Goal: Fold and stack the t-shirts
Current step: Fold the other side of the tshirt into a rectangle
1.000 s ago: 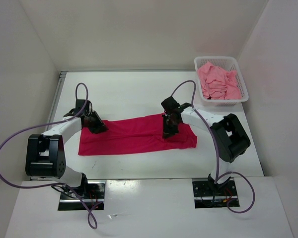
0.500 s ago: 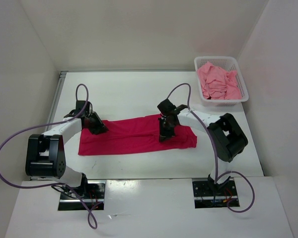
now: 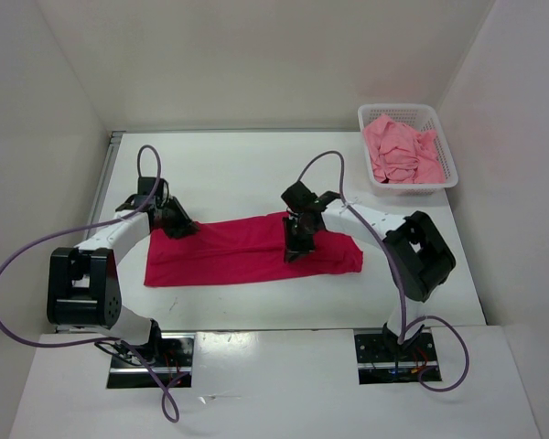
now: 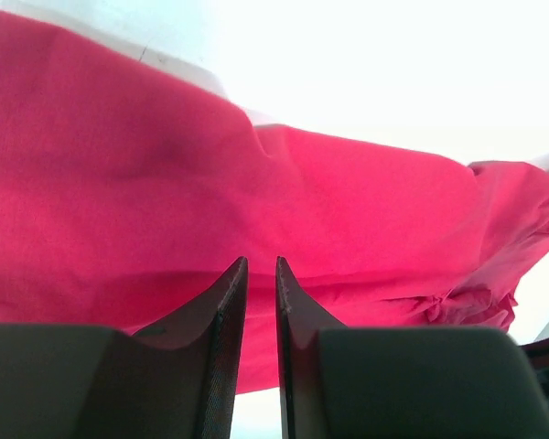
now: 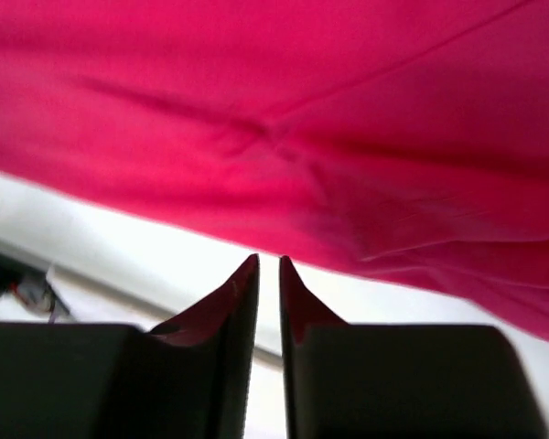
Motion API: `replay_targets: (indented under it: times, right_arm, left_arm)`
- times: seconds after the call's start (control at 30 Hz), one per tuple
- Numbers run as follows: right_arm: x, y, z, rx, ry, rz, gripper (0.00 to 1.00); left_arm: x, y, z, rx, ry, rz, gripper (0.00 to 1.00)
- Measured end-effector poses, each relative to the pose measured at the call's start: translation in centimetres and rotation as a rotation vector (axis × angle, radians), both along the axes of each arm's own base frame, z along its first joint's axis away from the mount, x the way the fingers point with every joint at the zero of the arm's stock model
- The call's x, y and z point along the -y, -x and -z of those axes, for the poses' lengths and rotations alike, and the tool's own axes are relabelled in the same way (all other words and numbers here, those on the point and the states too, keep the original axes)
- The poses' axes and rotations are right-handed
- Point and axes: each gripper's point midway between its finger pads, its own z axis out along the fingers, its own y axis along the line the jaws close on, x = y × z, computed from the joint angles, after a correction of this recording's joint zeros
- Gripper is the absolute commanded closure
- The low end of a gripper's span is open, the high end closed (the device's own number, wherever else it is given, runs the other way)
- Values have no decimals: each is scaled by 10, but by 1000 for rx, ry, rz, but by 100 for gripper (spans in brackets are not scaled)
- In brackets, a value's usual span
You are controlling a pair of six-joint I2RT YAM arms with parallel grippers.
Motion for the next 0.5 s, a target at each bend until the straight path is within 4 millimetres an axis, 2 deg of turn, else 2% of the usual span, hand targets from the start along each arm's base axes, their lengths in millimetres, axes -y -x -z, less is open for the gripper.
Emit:
replay_targets:
  times: [0.1, 0.17, 0.37, 0.5]
  right_arm:
    - [11, -18, -3, 59, 44, 30, 83]
    - [20, -26, -2, 85, 78, 52, 71]
    - [34, -34, 4, 128, 152, 74, 57]
    - [41, -31, 10, 125, 182, 80, 54]
  left_arm:
    - [0, -1, -1, 3, 0, 0, 74]
    - [0, -1, -1, 2, 0, 0, 74]
    - [0, 3, 3, -10, 0, 0, 74]
    - [0, 3, 4, -10, 0, 0, 74]
